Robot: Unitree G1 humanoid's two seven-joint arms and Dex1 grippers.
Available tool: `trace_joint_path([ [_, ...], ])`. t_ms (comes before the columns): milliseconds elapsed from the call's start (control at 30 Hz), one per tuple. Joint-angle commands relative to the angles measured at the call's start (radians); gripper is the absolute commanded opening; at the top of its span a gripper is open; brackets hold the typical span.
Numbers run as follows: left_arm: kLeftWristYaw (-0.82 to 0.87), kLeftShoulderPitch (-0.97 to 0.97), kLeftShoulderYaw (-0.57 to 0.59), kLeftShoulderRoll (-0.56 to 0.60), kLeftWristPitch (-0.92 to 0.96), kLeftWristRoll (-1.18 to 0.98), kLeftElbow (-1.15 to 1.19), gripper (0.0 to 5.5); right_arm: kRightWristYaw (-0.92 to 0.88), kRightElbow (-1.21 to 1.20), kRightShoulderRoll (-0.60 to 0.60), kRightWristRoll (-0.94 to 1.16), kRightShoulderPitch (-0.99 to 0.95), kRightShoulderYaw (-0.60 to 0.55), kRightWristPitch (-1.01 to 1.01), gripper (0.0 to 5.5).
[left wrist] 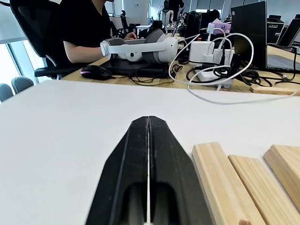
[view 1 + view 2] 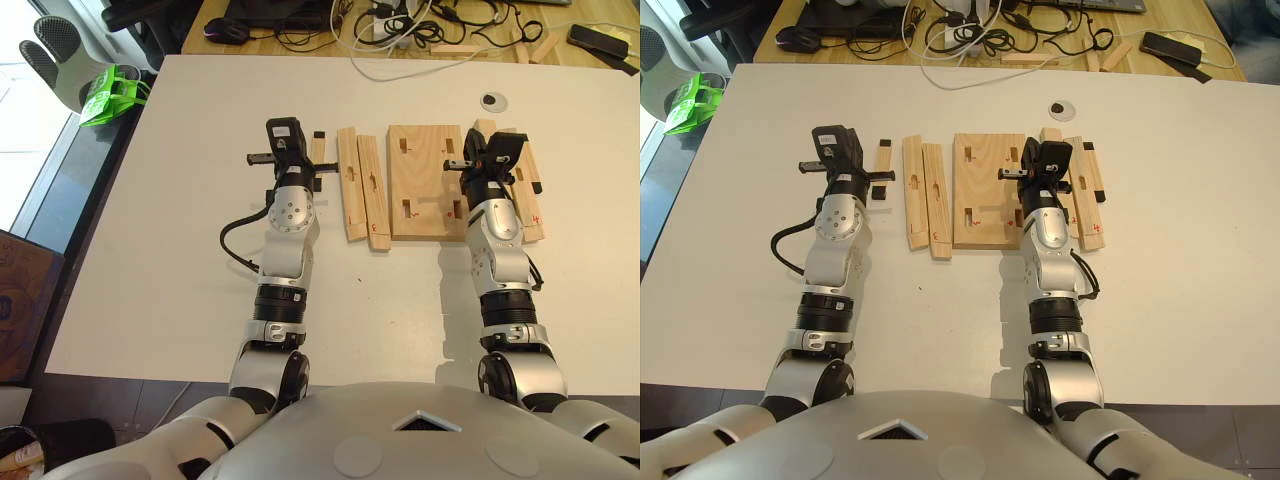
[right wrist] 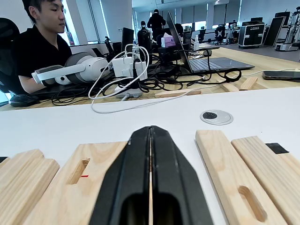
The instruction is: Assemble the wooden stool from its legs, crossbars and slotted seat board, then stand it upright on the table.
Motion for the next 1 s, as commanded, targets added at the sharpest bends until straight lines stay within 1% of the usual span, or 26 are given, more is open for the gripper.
trace_joint_path([
  [33,0.007,0.016,0.001,0.002,-0.049,0.01,0.028,0.02,-0.018,-0.031,0.006,-0.026,0.017,0.014,0.02,0.02],
  [100,0.029,0.023,0.023,-0.023,-0.003,-0.012,0.016,0.02,0.007,-0.039,0.017,0.02,0.026,-0.003,0.027,0.02],
  [200,0.008,0.024,0.058,-0.051,0.052,-0.094,-0.006,0.02,0.023,-0.051,0.027,0.061,0.033,-0.02,0.041,0.02],
  [267,0.045,0.009,0.087,-0.059,0.122,-0.119,0.002,0.02,0.032,-0.049,0.036,0.1,0.018,-0.038,0.061,0.02],
  [333,0.078,0.001,0.12,-0.062,0.141,-0.146,0.005,0.02,0.029,-0.031,0.042,0.144,-0.001,-0.074,0.088,0.02],
  [400,0.103,-0.006,0.13,-0.052,0.116,-0.142,0.016,0.02,0.025,-0.033,0.042,0.145,-0.003,-0.078,0.086,0.02],
  [500,0.126,-0.022,0.126,-0.031,0.072,-0.117,0.03,0.02,0.023,-0.03,0.048,0.142,-0.013,-0.079,0.07,0.02],
  [600,0.119,-0.032,0.103,-0.027,0.039,-0.099,0.039,0.02,0.053,-0.005,0.052,0.119,-0.029,-0.065,-0.042,0.02],
  [633,0.109,-0.029,0.085,-0.024,0.028,-0.082,0.041,0.02,0.068,0.01,0.042,0.088,-0.035,-0.036,-0.058,0.02],
  [667,0.104,-0.023,0.07,-0.022,0.02,-0.067,0.04,0.02,0.087,0.022,0.035,0.066,-0.04,-0.009,-0.064,0.02],
  [733,0.083,-0.006,0.048,-0.023,0.067,-0.059,0.019,0.02,0.127,0.032,0.031,0.04,-0.042,0.037,-0.054,0.02],
  [867,0.051,0.02,0.028,-0.016,0.097,-0.056,-0.012,0.02,0.087,0.064,0.033,0.03,-0.058,0.025,-0.014,0.02],
  [933,0.093,0.03,0.028,0.004,0.076,-0.009,0.0,0.02,0.054,0.089,0.022,-0.019,-0.08,0.044,-0.003,0.02],
  [1000,0.121,0.033,0.027,0.019,0.034,0.028,0.01,0.02,0.071,0.093,0.026,-0.021,-0.083,0.055,-0.033,0.02],
])
